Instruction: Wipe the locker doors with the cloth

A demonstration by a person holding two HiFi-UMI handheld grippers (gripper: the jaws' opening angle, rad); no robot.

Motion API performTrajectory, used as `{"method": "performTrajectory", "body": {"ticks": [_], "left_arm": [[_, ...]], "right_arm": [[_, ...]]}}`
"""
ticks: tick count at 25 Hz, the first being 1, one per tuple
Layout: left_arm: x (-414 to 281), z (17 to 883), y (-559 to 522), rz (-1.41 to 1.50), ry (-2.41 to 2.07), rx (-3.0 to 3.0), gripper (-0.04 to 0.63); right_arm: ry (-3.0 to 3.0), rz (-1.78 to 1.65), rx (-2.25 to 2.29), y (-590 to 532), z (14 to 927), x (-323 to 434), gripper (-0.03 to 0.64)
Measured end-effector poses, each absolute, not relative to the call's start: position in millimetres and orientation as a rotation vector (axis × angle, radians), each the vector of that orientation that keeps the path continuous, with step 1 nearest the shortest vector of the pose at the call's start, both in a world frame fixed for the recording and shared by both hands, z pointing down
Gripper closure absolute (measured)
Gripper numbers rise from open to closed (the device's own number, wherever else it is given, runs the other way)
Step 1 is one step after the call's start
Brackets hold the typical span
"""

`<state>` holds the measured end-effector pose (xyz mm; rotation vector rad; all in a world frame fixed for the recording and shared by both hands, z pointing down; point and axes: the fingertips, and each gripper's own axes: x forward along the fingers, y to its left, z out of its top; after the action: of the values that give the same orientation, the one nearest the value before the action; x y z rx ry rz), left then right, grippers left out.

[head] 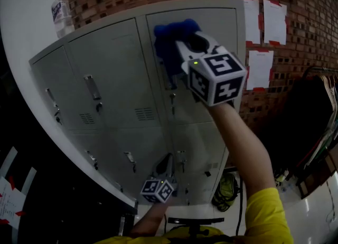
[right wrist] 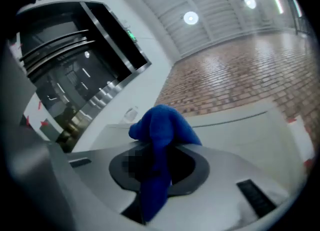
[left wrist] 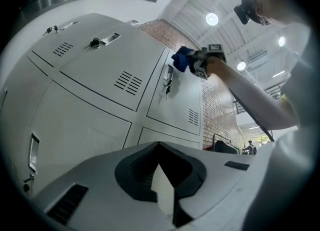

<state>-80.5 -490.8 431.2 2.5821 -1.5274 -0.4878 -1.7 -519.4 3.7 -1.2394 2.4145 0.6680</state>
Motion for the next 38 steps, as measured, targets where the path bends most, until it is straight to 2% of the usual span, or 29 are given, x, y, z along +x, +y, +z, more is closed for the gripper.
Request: {"method": "performTrajectory", "body": {"ticks": [3, 6, 9, 14, 17, 20, 25, 28, 32, 38], "left_arm": [[-83.5, 432.1, -489.1, -0.482, -1.542, 2.572, 0.603], [-83.1, 435.1, -487.2, -0.48, -1.534, 2.567, 0.603], [-76.9, 441.4, -485.8, -0.468, -1.495, 2.575, 0.603], [-64.4, 450.1, -485.6, -0.46, -1.426, 2.588, 0.603], [-64.5, 452.8, -486.2, -0.452, -1.423, 2.586, 0.603], [-66.8, 452.0, -485.6, -0.459, -1.431, 2.583, 0.603], [-74.0, 448.8, -484.7, -0.452, -1.461, 2.569, 0.603], [-74.9, 445.9, -483.5, -0.46, -1.473, 2.572, 0.603], [-73.9, 449.8, -478.5, -0.453, -1.47, 2.574, 0.603], [-67.6, 453.5, -482.7, -0.456, -1.438, 2.577, 0.603]], "right_arm": [[2.583, 0.599, -1.207, -548.5, 35.5, -69.6, 0.548], [2.57, 0.584, -1.26, -564.1, 44.3, -63.9, 0.546], [2.477, 0.566, -1.339, -561.8, 36.9, -4.8, 0.546], [2.218, 0.454, -1.603, -558.4, 35.2, 157.0, 0.546], [2.16, 0.413, -1.634, -552.2, 29.8, 197.8, 0.548], [2.208, 0.398, -1.55, -546.3, 32.0, 172.0, 0.548], [2.544, 0.509, -1.22, -520.6, 73.9, -3.9, 0.548], [2.69, 0.426, -1.185, -549.4, 111.8, -66.2, 0.548], [2.659, 0.396, -1.239, -563.2, 121.0, -46.1, 0.548], [2.423, 0.355, -1.49, -562.2, 117.4, 103.3, 0.547]]}}
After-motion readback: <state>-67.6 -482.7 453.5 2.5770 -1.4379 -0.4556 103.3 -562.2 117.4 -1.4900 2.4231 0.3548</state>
